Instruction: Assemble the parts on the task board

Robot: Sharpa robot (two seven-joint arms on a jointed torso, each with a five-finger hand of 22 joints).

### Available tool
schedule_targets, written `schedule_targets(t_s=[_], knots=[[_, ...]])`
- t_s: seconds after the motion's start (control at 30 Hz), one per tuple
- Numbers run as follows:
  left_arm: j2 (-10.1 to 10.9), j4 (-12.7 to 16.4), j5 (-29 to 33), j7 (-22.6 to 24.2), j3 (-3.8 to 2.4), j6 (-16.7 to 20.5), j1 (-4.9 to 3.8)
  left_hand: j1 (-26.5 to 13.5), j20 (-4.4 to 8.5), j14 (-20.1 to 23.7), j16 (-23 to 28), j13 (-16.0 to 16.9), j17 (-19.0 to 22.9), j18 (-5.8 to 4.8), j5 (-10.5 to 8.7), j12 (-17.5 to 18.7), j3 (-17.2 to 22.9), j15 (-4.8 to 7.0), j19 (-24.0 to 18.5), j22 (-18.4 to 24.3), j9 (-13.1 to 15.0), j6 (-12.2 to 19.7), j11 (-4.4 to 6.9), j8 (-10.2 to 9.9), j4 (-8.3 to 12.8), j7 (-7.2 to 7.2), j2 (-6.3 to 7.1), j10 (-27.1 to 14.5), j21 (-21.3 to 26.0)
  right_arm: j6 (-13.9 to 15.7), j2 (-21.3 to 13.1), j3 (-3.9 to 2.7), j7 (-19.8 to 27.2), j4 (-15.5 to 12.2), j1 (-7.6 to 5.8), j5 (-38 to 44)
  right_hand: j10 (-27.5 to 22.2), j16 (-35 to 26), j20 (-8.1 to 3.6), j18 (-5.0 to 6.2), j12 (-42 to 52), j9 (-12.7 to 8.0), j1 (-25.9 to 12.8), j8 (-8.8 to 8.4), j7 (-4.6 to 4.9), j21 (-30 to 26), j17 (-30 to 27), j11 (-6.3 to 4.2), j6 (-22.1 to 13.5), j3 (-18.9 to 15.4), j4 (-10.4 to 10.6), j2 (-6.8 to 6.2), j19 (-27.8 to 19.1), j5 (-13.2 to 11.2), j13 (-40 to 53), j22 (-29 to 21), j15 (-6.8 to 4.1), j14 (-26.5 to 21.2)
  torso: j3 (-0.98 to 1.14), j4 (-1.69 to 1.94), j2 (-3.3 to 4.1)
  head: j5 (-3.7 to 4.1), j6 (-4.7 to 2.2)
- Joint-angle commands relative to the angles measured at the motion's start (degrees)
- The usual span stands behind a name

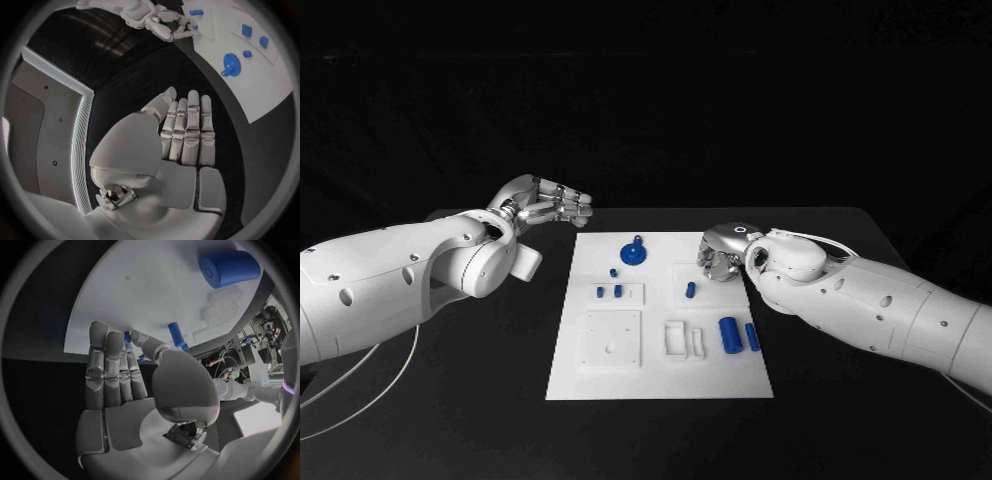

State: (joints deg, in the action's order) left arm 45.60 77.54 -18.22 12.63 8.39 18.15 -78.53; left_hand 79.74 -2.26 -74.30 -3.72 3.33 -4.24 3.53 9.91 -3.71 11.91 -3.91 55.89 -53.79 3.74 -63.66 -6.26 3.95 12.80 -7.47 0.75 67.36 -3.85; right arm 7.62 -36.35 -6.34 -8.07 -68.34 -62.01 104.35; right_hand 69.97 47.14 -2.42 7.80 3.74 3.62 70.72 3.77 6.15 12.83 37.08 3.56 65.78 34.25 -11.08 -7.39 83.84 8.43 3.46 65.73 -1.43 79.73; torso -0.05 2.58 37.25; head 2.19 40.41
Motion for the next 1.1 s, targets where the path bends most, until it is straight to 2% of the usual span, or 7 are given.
schedule_targets(t_s=[0.03,0.33,0.47,0.6,0.77,0.93,1.1], knots=[[0.0,0.2,0.6,0.5,-0.07,-0.8,-0.1,-0.3,-0.37,0.3,0.2,0.0,0.0,-0.53,0.15,0.3,0.0,0.11,0.2,0.5,0.0,0.2,0.06,-0.2,-0.3,0.0,0.14,-0.3,0.0,-1.5,-0.2,0.44,-1.2,0.4,0.54,2.5,0.6,0.3,-0.33,0.79,-0.4,0.0,0.3,-0.18,0.03,0.4,0.1,0.09,0.7,0.6,-0.1,-0.52,1.7,-0.3,-0.1,0.2,-0.14,0.4,0.04,-0.05,0.0,0.01,0.06],[0.2,0.2,0.6,0.2,-0.06,-1.0,-0.1,-0.2,-0.36,0.3,0.1,0.0,0.0,-0.52,0.15,0.3,0.0,0.12,0.3,0.6,0.0,0.2,0.05,-0.2,-0.3,-0.01,0.13,-0.4,-0.1,-1.4,-0.8,0.48,-1.6,-0.4,0.7,3.1,2.3,0.5,-0.76,0.59,-0.3,0.0,1.0,-0.12,-0.26,1.0,0.3,-0.39,1.9,1.5,-0.8,-0.57,1.7,0.2,0.0,1.4,-0.6,0.5,0.03,-0.1,0.0,0.11,0.19],[0.2,0.2,0.6,0.2,-0.06,-1.0,-0.1,-0.2,-0.36,0.3,0.1,0.0,0.0,-0.52,0.15,0.3,0.0,0.12,0.3,0.6,0.0,0.2,0.05,-0.2,-0.3,-0.01,0.13,-0.4,-0.1,-1.0,-0.9,0.49,-1.7,-0.7,0.79,3.3,3.8,0.6,-1.09,0.43,-0.3,0.0,1.8,-0.14,-0.48,1.8,0.4,-0.77,3.0,2.0,-1.6,-0.16,1.8,0.2,0.0,2.4,-0.89,0.8,0.04,-0.07,0.0,0.15,0.18],[0.3,0.2,0.6,0.2,-0.06,-0.9,-0.1,-0.2,-0.34,0.2,0.2,0.0,0.0,-0.51,0.17,0.3,0.0,0.13,0.3,0.7,0.0,0.3,0.04,-0.2,-0.3,-0.01,0.13,-0.4,-0.1,0.4,-0.9,0.49,-2.0,-1.0,0.87,3.4,6.3,0.5,-1.4,0.31,-0.3,0.3,2.5,0.04,-1.1,2.5,0.5,-1.5,5.3,2.8,-2.2,0.65,1.8,-1.3,0.1,3.6,-1.26,1.1,0.02,-0.07,-0.02,0.13,0.22],[0.3,0.1,0.6,0.2,-0.06,-0.9,-0.1,-0.2,-0.32,0.2,0.1,0.0,0.0,-0.5,0.17,0.3,0.0,0.15,0.3,0.7,0.0,0.3,0.05,-0.2,-0.3,-0.01,0.11,-0.4,-0.1,2.3,-1.0,0.49,-2.3,-1.5,0.94,3.4,8.4,0.1,-2.38,-0.32,-0.3,0.3,1.9,-0.13,-1.62,3.7,0.5,-2.15,7.2,3.7,-2.6,0.72,1.8,-2.3,0.2,5.3,-2.29,1.4,0.02,-0.02,0.01,0.18,0.23],[0.4,0.0,0.6,0.3,-0.06,-0.8,-0.1,-0.1,-0.28,0.0,0.1,0.0,0.0,-0.5,0.2,0.3,0.0,0.21,0.4,0.7,0.0,0.2,0.06,-0.2,-0.3,-0.02,0.11,-0.4,-0.1,3.8,-1.3,0.48,-2.8,-2.1,0.99,3.5,9.1,-0.2,-2.75,-0.96,-0.3,0.5,1.8,-0.15,-1.84,6.2,0.6,-2.41,7.8,4.4,-3.0,0.78,2.0,-3.9,0.2,7.1,-2.49,1.9,0.02,-0.1,-0.01,0.22,0.24],[0.5,-0.1,0.7,0.4,-0.06,-0.7,-0.1,-0.1,-0.27,0.0,0.1,-0.1,0.0,-0.51,0.19,0.3,-0.1,0.2,0.4,0.6,0.0,0.3,0.03,-0.2,-0.3,-0.03,0.13,-0.4,-0.1,4.8,-2.0,0.42,-3.1,-2.7,1.0,3.7,9.4,-0.5,-2.84,-1.14,-0.3,0.5,1.8,-0.1,-1.95,7.7,0.7,-2.52,8.2,4.7,-3.1,0.61,2.0,-4.2,0.2,8.2,-2.56,2.2,0.0,-0.15,-0.02,0.26,0.15]])
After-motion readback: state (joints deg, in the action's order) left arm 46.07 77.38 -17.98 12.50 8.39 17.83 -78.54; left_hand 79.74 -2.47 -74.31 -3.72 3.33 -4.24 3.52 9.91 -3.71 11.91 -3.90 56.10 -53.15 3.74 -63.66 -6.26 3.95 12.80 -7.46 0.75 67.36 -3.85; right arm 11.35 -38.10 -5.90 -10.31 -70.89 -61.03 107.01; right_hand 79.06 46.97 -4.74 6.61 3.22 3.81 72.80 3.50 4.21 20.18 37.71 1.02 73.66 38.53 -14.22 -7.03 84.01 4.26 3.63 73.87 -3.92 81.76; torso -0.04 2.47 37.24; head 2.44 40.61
